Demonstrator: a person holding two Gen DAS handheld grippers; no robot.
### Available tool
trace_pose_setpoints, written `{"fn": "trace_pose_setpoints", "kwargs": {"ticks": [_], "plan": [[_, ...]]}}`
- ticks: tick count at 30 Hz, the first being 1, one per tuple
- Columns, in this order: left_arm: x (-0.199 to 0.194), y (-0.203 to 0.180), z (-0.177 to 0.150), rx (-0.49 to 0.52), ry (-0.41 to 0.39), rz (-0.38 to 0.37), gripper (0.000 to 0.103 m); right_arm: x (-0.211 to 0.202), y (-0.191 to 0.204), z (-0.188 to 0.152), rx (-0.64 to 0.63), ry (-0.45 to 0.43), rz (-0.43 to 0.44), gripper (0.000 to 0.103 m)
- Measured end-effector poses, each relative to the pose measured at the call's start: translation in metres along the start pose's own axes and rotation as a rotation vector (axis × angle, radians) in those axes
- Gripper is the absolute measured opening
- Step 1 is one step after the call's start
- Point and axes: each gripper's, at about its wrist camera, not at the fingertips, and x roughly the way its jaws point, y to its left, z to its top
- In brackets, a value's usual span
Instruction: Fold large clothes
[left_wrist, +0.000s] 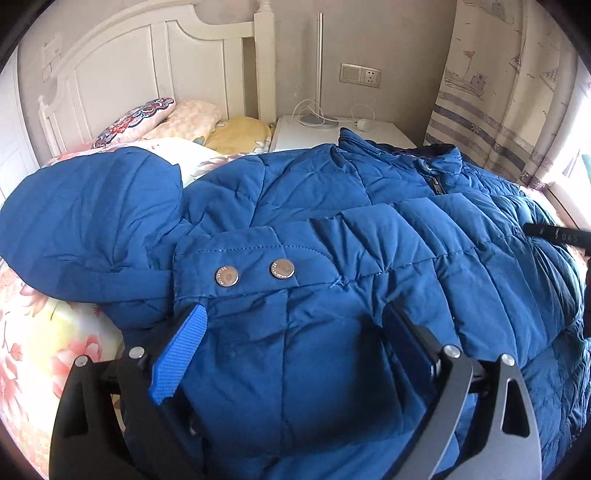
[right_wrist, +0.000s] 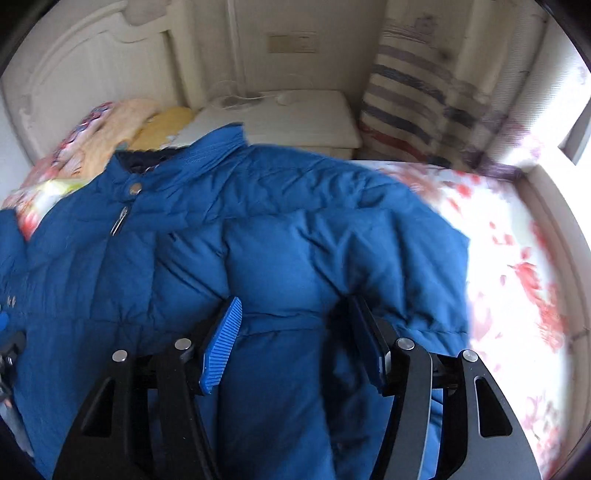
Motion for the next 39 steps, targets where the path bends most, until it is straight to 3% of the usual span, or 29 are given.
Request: {"fn": "trace_pose_setpoints", "kwargs": {"ticks": [3,4,5,7,10,12,15,17,19,21,24,27,29,35,39], "plan": [[0.001,0.001,0.000,-0.005,0.003,-0.008,0.096,-0.006,-0.009,0.007,0.046,-0.090,0.010,0.061],[0.001,0.001,0.000,-0.006,0.003,-0.008,0.096,0.005,-0.011,0.007,0.040,-0.055,-0.022,0.065],[0.000,0.000,0.000,-0.005,0.002,-0.007,0.096,0.030,-0.015,0.002,0.027,0.048,-0.023,0.068],[0.001,0.001,0.001,-0.004,0.004,-0.007,0.096,0.030,-0.020,0.002,0.041,0.043,-0.008,0.069],[0.001,0.001,0.000,-0.007,0.004,-0.011,0.097,0.007,-0.012,0.000,0.041,0.008,-0.084,0.068],[0.001,0.000,0.000,-0.007,0.007,-0.014,0.099,-0.021,0.008,-0.013,-0.007,-0.087,-0.018,0.068],[0.001,0.000,0.000,-0.006,0.008,-0.019,0.100,-0.024,0.036,-0.038,-0.137,-0.024,0.075,0.074],[0.001,0.000,0.000,-0.007,0.010,-0.019,0.100,-0.007,0.043,-0.054,-0.215,0.037,0.062,0.079],[0.001,0.000,0.000,-0.006,0.009,-0.020,0.100,-0.009,0.037,-0.052,-0.183,0.043,0.060,0.079],[0.001,0.000,0.000,-0.006,0.010,-0.019,0.100,-0.024,0.039,-0.054,-0.155,0.031,0.000,0.078],[0.002,-0.001,0.001,-0.006,0.013,-0.019,0.100,-0.057,0.050,-0.069,-0.184,-0.044,0.082,0.080],[0.002,0.000,0.001,-0.007,0.015,-0.020,0.101,-0.044,0.055,-0.089,-0.251,0.019,0.060,0.083],[0.002,-0.001,0.001,-0.005,0.015,-0.019,0.101,-0.036,0.043,-0.092,-0.200,0.016,0.125,0.084],[0.003,-0.003,0.000,0.003,0.015,-0.006,0.101,-0.042,0.047,-0.090,-0.171,0.016,0.112,0.082],[0.005,-0.006,0.000,0.017,0.025,0.013,0.101,-0.052,0.034,-0.060,-0.076,-0.098,0.090,0.080]]}}
